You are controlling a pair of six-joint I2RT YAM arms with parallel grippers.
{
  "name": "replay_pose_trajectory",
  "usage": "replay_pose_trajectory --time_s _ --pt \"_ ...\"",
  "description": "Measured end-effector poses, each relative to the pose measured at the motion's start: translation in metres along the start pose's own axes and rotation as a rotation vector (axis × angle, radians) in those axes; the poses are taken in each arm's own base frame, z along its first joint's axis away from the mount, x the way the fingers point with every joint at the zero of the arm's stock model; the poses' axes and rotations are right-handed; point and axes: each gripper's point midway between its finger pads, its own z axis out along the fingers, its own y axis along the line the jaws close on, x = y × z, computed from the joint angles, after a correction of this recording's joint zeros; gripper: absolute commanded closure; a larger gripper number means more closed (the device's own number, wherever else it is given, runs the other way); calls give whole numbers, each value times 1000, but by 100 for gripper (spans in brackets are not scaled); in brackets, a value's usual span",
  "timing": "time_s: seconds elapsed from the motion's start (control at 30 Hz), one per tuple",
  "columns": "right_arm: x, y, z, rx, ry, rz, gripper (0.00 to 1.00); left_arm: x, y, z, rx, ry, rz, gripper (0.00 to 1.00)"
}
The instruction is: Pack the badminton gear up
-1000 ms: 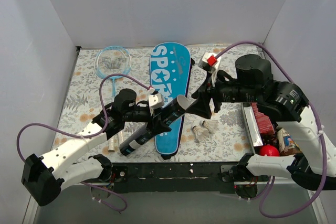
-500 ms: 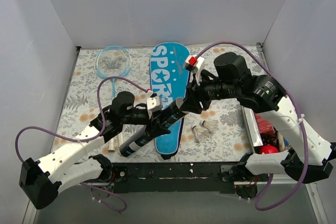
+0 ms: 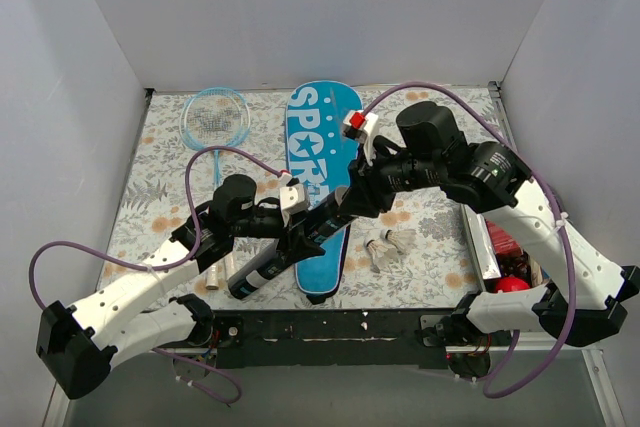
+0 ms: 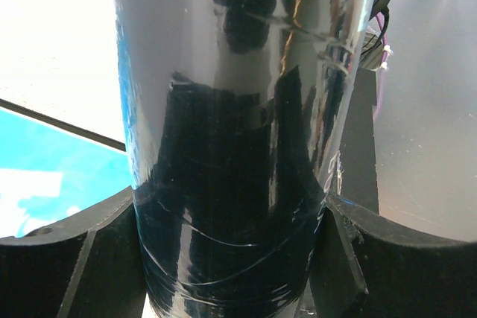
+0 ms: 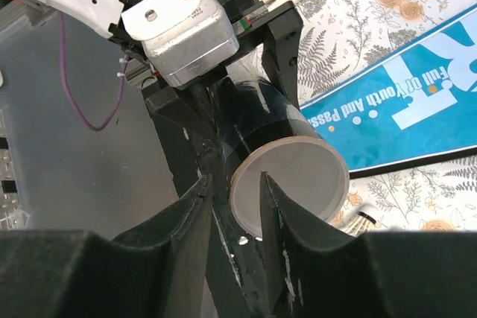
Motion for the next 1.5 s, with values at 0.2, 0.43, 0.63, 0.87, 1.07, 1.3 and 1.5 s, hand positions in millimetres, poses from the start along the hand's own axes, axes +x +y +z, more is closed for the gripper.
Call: replay_pose_trajectory --time_s 0.2,0.43,0.63,0.87,1.07,1.3,1.5 --pt "7 1 6 -24 19 11 73 0 0 0 1 0 0 74" --pt "6 2 7 -32 12 12 95 1 -1 -1 0 2 0 74" --pt "5 3 7 -34 11 21 99 1 -1 -2 -7 -1 4 74" --pt "5 6 3 -38 9 28 99 -2 -2 -1 -4 -15 18 75" --pt "0 12 -5 -45 -8 22 99 -11 -5 0 3 -48 50 75" --pt "-7 25 -13 -81 -23 9 99 -22 -12 -3 9 -91 84 76" --pt "-21 34 -36 -84 -79 -19 99 -11 -17 -6 18 -75 74 76"
